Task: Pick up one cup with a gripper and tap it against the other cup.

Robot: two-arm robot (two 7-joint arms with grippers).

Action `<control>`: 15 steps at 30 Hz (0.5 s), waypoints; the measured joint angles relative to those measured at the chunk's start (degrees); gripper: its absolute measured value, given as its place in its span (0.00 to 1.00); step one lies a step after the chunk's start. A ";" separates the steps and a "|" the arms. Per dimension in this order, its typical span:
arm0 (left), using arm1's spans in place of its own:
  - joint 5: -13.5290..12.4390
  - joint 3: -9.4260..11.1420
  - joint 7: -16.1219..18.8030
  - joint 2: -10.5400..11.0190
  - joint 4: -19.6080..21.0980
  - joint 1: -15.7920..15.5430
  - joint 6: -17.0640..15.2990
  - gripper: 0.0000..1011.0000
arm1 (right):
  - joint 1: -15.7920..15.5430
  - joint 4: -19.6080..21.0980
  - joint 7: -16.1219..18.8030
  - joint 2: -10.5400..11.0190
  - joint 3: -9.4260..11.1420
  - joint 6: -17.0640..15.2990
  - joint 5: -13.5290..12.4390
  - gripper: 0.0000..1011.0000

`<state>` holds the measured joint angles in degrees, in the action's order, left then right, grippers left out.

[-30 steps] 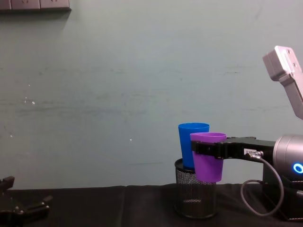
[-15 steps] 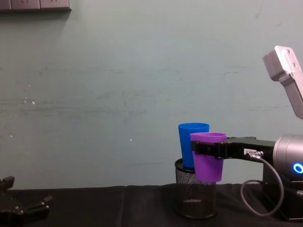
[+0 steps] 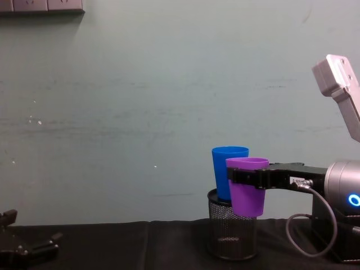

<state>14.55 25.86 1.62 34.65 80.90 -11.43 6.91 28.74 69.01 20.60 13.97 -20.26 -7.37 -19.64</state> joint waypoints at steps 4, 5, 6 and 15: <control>0.00 0.00 0.00 0.00 0.00 0.00 0.00 0.99 | -0.03 0.09 0.00 0.01 0.00 -0.04 -0.04 0.72; 0.00 0.00 0.00 0.00 0.00 0.00 0.00 0.99 | -0.16 0.31 0.04 0.04 0.01 -0.11 -0.09 0.72; 0.00 0.00 0.00 0.00 0.00 0.00 0.00 0.99 | -0.38 0.62 0.09 0.12 0.00 -0.31 -0.13 0.72; 0.00 0.00 0.00 0.00 0.00 0.00 0.00 0.99 | -9.60 9.38 0.12 2.56 -1.61 -0.60 0.14 0.72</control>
<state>14.55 25.86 1.62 34.64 80.90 -11.43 6.91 19.13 78.39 20.72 16.53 -21.87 -7.97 -19.50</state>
